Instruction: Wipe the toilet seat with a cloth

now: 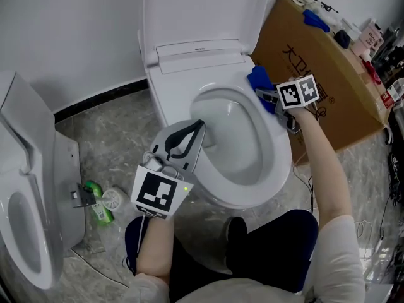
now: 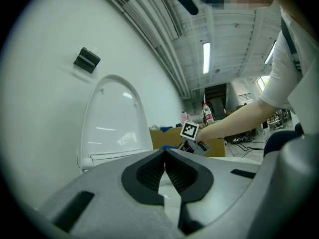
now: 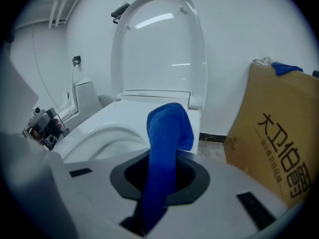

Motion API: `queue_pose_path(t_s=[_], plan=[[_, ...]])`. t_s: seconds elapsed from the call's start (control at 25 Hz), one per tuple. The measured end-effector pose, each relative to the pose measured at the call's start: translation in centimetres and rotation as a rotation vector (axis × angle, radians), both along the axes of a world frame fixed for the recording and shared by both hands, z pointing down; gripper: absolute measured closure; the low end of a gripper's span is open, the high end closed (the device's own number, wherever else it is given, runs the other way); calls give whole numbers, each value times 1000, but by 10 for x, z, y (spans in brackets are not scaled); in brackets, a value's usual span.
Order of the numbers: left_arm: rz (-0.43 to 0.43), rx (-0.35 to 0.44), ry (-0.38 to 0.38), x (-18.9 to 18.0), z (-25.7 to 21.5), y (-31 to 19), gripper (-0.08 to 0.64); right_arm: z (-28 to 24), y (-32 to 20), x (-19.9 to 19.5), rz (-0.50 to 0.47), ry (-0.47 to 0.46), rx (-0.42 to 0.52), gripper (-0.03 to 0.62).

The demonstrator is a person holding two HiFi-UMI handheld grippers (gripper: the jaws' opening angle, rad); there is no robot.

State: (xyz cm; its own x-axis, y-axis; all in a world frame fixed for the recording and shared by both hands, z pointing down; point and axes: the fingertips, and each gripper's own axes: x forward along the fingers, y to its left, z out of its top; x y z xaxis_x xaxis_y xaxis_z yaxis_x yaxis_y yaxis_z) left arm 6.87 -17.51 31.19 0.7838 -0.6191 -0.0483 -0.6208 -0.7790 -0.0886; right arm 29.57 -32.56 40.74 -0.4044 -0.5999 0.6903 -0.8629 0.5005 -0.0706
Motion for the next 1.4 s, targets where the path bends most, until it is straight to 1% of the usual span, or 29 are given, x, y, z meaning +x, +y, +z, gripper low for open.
queue_pose_path(t_s=[0.48, 0.6, 0.72, 0.92, 1.24, 1.4], plan=[[-1, -9, 10, -4, 1, -1, 552, -1, -22, -2, 25, 15, -6, 546], [-4, -15, 18, -7, 0, -2, 553, -1, -26, -3, 32, 7, -9, 546], [-4, -9, 14, -9, 1, -3, 552, -2, -30, -3, 39, -1, -11, 546], [-8, -22, 12, -9, 4, -4, 554, -2, -39, -2, 57, -13, -15, 546], [-11, -36, 38, -13, 3, -7, 554, -3, -47, -2, 78, -24, -9, 546], [-1, -36, 44, -9, 2, -6, 552, -5, -51, -1, 85, -27, -1, 546]])
